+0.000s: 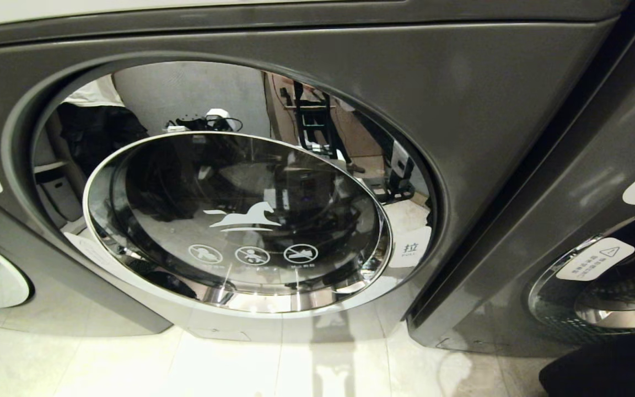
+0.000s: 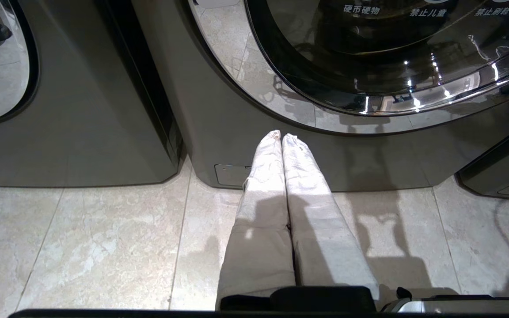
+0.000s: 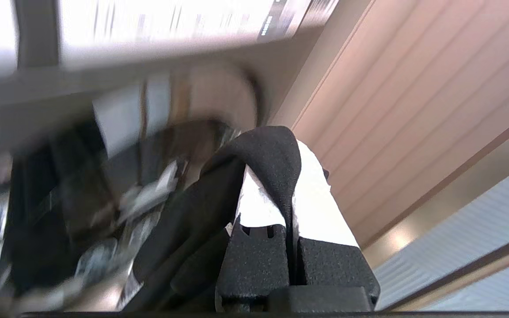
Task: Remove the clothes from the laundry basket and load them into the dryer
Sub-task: Take the clothes out of the basket
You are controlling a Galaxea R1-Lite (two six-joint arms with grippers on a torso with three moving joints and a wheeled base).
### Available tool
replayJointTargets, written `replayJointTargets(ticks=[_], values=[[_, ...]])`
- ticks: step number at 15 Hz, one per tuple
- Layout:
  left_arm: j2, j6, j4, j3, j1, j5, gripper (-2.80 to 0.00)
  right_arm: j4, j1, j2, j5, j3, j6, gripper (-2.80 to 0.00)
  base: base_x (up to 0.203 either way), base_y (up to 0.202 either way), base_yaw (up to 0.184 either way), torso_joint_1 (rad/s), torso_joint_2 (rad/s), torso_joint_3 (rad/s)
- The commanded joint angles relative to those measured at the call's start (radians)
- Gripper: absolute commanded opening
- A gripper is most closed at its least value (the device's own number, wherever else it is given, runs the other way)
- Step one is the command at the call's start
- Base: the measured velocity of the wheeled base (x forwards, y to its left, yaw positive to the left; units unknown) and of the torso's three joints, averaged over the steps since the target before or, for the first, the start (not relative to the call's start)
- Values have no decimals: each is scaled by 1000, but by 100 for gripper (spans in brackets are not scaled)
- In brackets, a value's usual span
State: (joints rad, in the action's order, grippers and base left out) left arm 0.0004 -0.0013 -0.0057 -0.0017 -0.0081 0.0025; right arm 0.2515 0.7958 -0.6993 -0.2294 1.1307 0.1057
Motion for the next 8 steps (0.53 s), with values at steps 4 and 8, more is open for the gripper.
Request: replayJointTargets(ticks=[4,8], values=[[0,0,0,0,0,1,-280,7,166,-220,8,159,-48,-280,0,0,0,0,0,0],[0,0,0,0,-1,1,-280,16,232,-237,12,75,-70,-280,0,0,0,0,0,0]])
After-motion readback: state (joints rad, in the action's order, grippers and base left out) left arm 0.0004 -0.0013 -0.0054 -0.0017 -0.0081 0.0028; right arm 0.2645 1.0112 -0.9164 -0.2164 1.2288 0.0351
